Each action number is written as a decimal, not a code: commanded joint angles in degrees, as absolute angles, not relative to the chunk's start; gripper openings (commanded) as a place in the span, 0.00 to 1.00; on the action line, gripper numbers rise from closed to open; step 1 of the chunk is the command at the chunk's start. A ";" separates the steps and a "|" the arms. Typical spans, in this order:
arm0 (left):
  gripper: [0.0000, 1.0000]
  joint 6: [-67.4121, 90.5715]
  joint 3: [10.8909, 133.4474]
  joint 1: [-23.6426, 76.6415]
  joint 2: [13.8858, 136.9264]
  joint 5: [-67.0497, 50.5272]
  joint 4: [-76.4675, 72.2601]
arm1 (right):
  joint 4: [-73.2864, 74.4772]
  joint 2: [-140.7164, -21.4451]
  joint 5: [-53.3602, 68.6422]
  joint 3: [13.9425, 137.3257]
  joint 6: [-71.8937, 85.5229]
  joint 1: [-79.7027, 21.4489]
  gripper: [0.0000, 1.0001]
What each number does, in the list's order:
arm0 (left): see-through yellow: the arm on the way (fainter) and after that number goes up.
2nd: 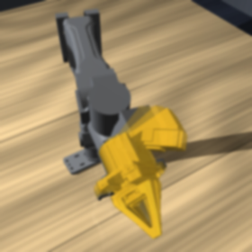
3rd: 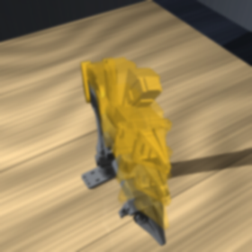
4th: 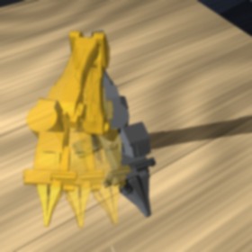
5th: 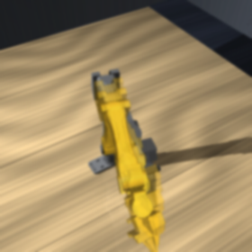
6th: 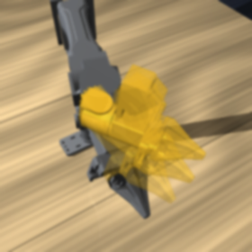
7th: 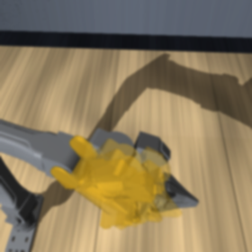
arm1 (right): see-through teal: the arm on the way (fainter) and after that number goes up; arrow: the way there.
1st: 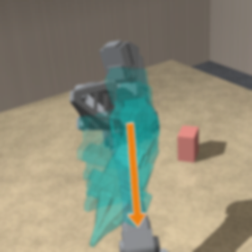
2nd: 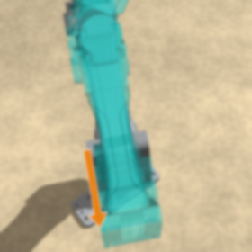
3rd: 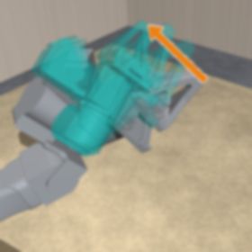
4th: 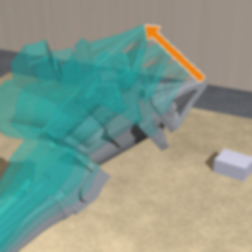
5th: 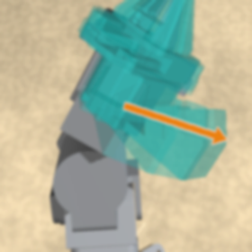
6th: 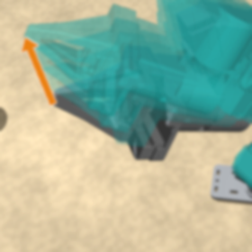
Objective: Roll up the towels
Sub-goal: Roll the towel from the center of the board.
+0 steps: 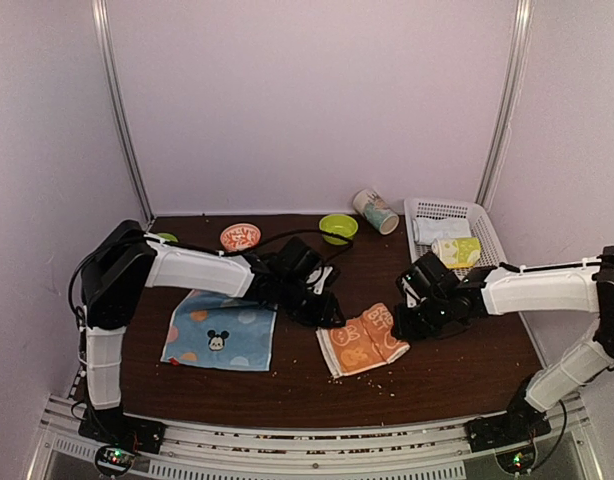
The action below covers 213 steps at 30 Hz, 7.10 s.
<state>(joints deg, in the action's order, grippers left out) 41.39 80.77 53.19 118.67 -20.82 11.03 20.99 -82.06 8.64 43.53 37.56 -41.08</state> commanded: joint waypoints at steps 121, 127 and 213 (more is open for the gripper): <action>0.00 45.65 72.67 51.68 123.59 -22.02 1.76 | 28.45 -97.42 -4.12 52.64 35.07 -64.51 0.21; 0.00 46.24 70.75 51.71 123.58 -22.31 0.08 | 25.51 -90.95 -1.91 51.38 33.19 -64.53 0.33; 0.20 43.45 63.22 52.29 109.64 -17.76 4.21 | 29.00 -95.62 -8.31 59.39 36.55 -59.13 0.00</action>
